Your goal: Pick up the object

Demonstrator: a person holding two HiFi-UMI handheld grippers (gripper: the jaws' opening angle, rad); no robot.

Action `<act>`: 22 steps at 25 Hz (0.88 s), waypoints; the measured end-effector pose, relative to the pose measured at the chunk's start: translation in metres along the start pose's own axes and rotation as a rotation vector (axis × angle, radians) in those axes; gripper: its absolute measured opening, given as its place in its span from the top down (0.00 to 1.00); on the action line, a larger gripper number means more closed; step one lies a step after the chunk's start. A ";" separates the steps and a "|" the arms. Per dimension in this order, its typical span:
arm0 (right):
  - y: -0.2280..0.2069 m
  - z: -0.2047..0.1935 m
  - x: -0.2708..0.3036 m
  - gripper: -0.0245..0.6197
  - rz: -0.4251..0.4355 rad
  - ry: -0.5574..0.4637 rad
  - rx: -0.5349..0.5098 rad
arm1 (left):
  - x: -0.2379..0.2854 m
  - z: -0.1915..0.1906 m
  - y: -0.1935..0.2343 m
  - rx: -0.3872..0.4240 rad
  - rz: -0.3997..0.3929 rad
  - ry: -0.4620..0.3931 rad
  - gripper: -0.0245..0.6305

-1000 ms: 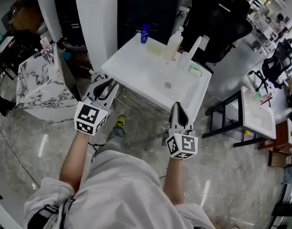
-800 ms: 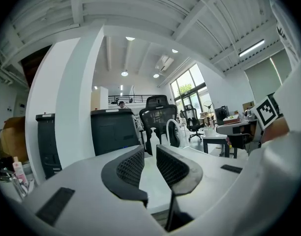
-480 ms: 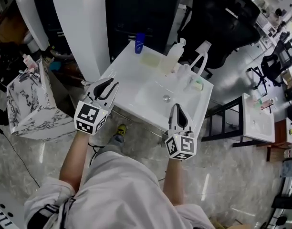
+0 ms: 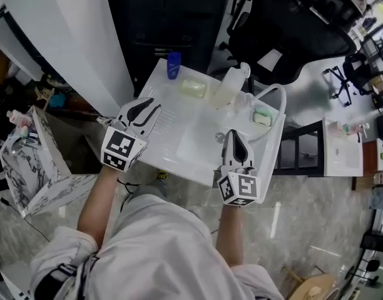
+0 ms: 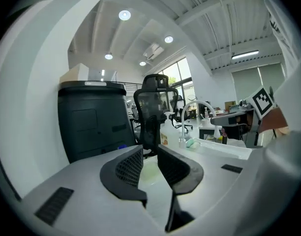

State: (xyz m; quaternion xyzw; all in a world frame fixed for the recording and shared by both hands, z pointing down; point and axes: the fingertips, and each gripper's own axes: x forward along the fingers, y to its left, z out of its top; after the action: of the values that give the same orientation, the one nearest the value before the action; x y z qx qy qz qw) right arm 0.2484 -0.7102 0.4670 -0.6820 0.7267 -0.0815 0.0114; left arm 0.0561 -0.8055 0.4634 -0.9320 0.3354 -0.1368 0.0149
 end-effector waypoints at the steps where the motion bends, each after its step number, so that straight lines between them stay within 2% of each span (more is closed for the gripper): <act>1: -0.001 -0.002 0.010 0.95 -0.013 0.009 0.002 | 0.014 -0.004 0.005 0.007 -0.026 0.013 0.83; 8: -0.017 -0.018 0.061 0.95 -0.103 0.077 0.032 | 0.094 -0.029 0.011 0.124 -0.221 0.114 0.81; 13: -0.025 -0.029 0.081 0.95 -0.144 0.105 0.047 | 0.134 -0.043 0.005 0.298 -0.301 0.160 0.81; 17: -0.027 -0.032 0.091 0.95 -0.155 0.091 0.055 | 0.154 -0.058 0.000 0.339 -0.362 0.195 0.81; 22: -0.033 -0.033 0.092 0.95 -0.157 0.071 0.066 | 0.173 -0.079 -0.006 0.429 -0.403 0.264 0.80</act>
State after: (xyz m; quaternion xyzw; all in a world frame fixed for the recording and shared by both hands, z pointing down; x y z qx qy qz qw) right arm 0.2705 -0.8006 0.5125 -0.7327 0.6680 -0.1300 0.0018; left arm 0.1666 -0.9042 0.5821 -0.9295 0.1069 -0.3241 0.1401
